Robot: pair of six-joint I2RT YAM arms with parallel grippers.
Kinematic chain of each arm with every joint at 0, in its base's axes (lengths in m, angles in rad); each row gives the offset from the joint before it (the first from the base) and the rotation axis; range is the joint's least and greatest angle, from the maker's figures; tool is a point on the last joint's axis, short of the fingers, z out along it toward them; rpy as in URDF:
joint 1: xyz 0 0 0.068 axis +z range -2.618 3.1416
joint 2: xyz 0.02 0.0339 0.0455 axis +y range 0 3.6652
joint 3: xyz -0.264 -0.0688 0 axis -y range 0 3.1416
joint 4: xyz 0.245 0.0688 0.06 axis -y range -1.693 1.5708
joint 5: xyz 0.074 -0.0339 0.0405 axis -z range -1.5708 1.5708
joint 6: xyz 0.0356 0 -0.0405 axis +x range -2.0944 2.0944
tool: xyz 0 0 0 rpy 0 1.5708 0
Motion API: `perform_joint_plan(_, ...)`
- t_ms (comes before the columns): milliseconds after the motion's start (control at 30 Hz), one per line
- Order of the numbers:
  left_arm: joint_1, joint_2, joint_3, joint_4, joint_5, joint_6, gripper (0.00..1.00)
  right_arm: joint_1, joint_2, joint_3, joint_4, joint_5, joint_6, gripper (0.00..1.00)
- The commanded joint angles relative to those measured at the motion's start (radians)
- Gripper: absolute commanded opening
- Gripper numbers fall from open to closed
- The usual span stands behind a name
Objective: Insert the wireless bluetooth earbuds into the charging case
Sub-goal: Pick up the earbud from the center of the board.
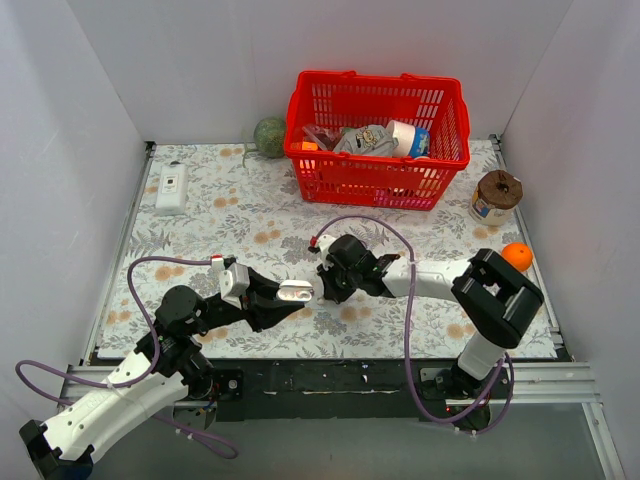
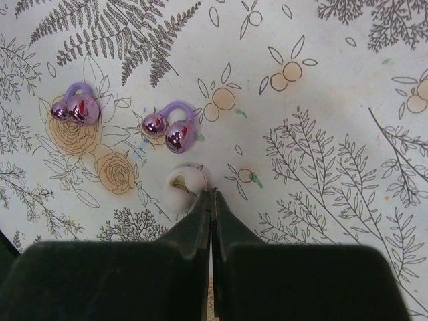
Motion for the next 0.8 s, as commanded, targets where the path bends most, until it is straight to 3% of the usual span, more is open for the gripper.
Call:
perform_joint_plan(0,-0.002,-0.008,-0.014,0.002,-0.002,0.004,0.0,0.002,0.048,0.037,-0.021,0.004,-0.082,0.01)
perform_joint_plan(167,-0.002,-0.008,-0.011,0.002,-0.001,0.005,0.0,-0.002,0.036,0.054,-0.056,0.072,-0.094,0.02)
perform_joint_plan(333,-0.002,-0.019,-0.007,-0.014,-0.008,0.017,0.0,-0.004,-0.099,0.048,-0.11,0.18,-0.064,0.23)
perform_joint_plan(533,-0.002,-0.025,-0.002,-0.017,-0.013,0.021,0.0,0.048,-0.174,0.072,-0.13,0.054,-0.111,0.44)
perform_joint_plan(767,-0.002,-0.03,0.003,-0.011,-0.013,0.004,0.0,0.091,-0.082,0.111,-0.129,-0.01,-0.122,0.49)
